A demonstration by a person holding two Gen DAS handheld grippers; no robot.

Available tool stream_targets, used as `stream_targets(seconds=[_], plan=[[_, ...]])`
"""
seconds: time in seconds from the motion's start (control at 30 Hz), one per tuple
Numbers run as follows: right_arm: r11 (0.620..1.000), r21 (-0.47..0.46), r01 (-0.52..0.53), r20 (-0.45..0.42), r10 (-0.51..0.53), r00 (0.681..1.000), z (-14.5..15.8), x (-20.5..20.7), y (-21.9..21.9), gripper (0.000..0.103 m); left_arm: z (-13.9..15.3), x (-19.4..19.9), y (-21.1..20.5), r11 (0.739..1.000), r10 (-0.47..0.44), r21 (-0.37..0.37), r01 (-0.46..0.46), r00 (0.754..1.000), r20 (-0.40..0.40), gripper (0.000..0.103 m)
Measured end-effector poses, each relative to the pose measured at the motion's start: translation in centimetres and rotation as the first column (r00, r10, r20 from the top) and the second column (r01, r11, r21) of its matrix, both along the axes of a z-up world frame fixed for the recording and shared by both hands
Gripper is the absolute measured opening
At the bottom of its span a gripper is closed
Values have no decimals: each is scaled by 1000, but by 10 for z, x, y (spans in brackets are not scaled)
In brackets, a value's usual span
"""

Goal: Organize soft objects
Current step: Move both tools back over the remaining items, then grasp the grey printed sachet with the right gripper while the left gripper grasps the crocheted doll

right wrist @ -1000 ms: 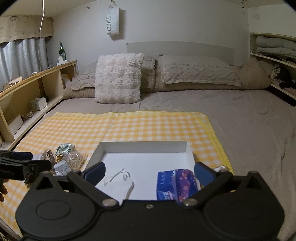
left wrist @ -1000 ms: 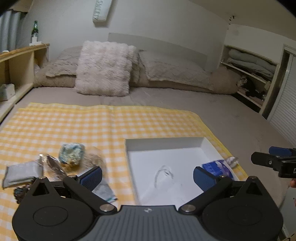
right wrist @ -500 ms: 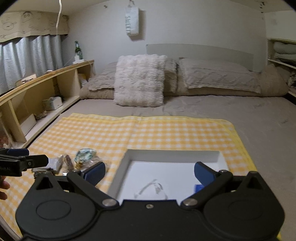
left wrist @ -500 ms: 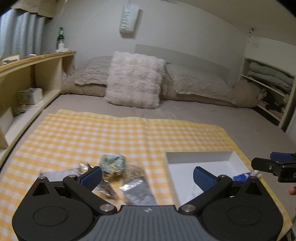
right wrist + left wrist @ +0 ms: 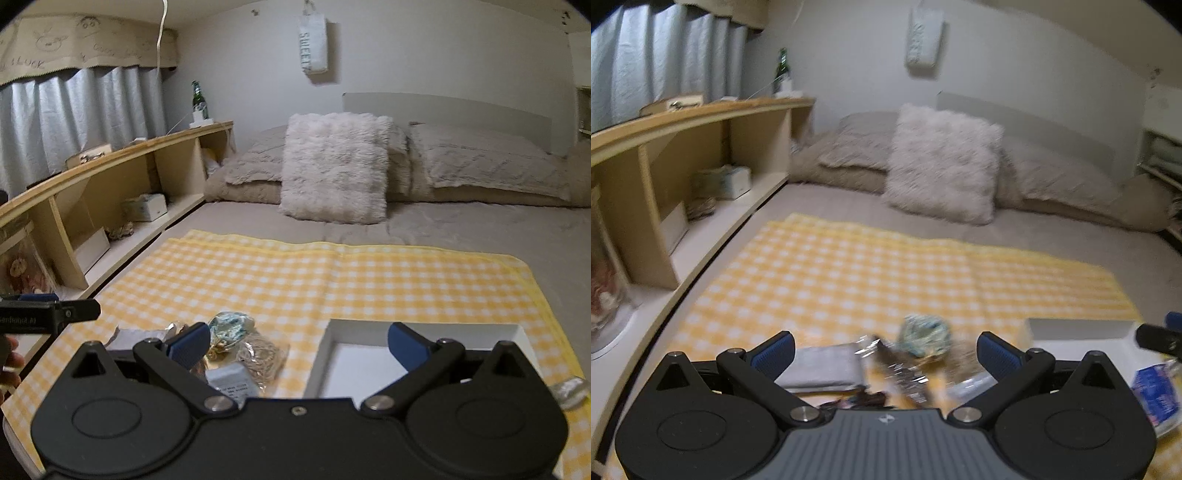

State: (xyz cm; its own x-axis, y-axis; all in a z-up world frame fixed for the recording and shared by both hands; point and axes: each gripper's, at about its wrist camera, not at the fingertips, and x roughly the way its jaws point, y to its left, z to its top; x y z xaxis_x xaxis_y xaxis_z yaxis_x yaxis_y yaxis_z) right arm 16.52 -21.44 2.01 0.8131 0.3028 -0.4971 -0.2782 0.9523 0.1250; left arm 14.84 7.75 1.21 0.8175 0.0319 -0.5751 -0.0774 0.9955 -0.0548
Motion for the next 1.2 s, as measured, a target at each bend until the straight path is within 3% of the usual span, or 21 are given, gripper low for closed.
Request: stream_targets(seconds=[0.27,0.37,0.5,0.6,0.7,1.03,1.1,1.2], plan=[[998,17,-54,-49,54,997,-24,35,28,103,-43,33,20,1000,21,0,-22,979,-202,103],[989,8,-148,-115,148,982,-37,52,42,103,-63,44,20,1000,22,-3,-23,962,-271,103],[982,-15,-186,-212,178,961,-59,72,59,102,-87,59,28,997,25,-54,-48,935,-354,103],[974,-27,-224,-282,207,937,-78,83,73,93,-100,71,31,993,22,-94,-66,915,-402,103],[962,-31,-270,-345,243,906,-96,95,86,90,-111,81,33,990,12,-121,-73,898,-440,102],[882,-160,-443,-445,337,830,-145,114,115,83,-139,97,38,996,48,-42,-82,848,-528,90],[873,-174,-455,-463,335,820,-152,117,118,79,-139,98,39,997,50,-28,-76,851,-522,87],[870,-167,-464,-492,334,804,-158,122,118,70,-137,97,38,997,53,-23,-75,862,-504,73]])
